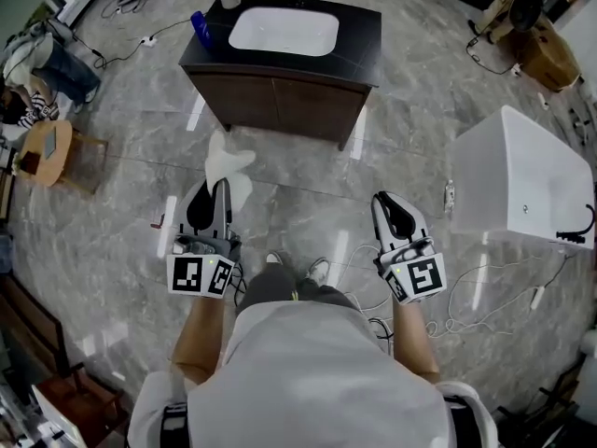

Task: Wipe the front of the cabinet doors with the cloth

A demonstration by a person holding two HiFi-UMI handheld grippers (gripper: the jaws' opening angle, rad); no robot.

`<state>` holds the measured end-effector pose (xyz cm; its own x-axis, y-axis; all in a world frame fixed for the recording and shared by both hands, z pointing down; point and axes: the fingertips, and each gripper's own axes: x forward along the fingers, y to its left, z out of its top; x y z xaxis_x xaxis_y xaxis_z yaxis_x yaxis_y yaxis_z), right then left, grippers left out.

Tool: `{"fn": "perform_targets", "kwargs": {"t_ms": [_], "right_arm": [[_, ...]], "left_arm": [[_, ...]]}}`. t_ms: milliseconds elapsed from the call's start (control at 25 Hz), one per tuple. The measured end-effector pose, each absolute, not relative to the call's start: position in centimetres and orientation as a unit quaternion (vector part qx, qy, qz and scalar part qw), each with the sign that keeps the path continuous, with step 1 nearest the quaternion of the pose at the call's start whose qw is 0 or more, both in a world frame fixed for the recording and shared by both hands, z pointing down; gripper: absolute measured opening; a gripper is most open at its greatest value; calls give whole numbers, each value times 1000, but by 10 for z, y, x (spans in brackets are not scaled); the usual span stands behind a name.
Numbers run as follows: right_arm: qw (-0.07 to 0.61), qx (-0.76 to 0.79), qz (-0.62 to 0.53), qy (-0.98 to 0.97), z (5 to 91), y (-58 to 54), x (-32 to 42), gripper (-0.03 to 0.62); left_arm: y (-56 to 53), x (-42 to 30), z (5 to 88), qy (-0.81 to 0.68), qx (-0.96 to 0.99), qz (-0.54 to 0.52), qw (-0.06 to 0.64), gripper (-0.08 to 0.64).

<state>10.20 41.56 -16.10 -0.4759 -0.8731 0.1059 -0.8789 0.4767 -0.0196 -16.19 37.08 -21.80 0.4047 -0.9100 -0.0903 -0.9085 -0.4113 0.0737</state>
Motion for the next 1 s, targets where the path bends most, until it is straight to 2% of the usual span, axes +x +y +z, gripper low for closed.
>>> {"fn": "perform_targets", "kwargs": {"t_ms": [400,600,1000], "right_arm": [[53,486,54,-871,-137,366,88,55],[85,492,52,-865,-133,304,87,55],[96,523,45,-846,-150,169,53,55]], "left_arm": [[324,-162,-192,-553,832,-49,23,57],[257,-163,-177,-542,836,-63,49,57],[111,-177,-171,-498,860,-76,81,57]]}}
